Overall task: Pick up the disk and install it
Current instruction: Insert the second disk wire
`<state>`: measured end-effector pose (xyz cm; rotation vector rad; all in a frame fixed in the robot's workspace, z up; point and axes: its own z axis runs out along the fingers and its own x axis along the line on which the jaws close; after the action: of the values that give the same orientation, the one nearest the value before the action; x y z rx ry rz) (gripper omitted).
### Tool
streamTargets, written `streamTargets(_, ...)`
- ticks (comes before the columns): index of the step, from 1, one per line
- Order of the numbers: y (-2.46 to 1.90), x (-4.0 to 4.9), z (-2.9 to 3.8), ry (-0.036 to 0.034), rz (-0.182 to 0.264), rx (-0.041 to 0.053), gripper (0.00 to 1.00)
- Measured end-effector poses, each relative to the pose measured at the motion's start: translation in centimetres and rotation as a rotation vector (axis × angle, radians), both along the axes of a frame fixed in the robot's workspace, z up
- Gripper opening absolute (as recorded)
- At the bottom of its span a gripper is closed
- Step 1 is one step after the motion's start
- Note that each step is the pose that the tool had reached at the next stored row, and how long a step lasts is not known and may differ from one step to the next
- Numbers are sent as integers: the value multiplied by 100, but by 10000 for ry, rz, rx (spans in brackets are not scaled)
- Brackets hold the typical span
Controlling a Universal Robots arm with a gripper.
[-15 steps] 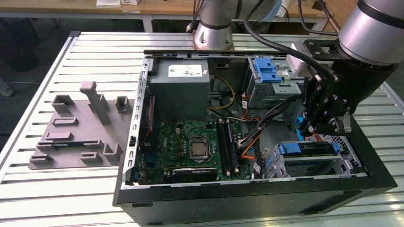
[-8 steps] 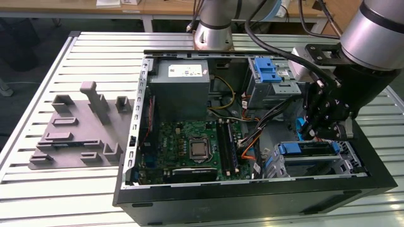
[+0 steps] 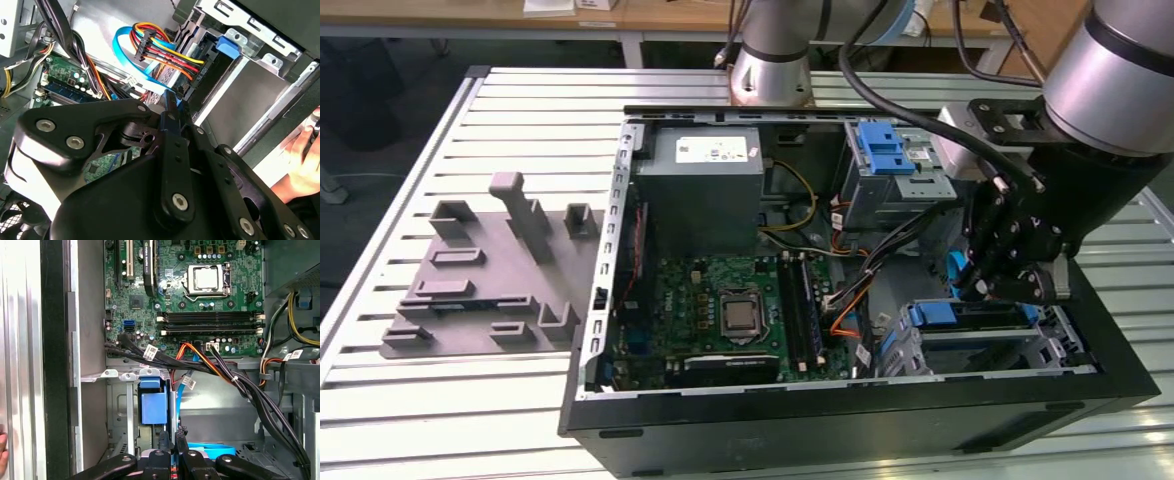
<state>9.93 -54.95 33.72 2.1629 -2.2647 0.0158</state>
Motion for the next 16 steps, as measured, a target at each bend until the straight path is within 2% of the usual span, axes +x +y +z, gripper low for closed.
streamTargets(5,-8,5,-3,0,4,0,16)
streamTargets(10,-63,7,-9,-1,5,-1,16)
streamTargets(16,-65,43,-18,-1,3,-2,16)
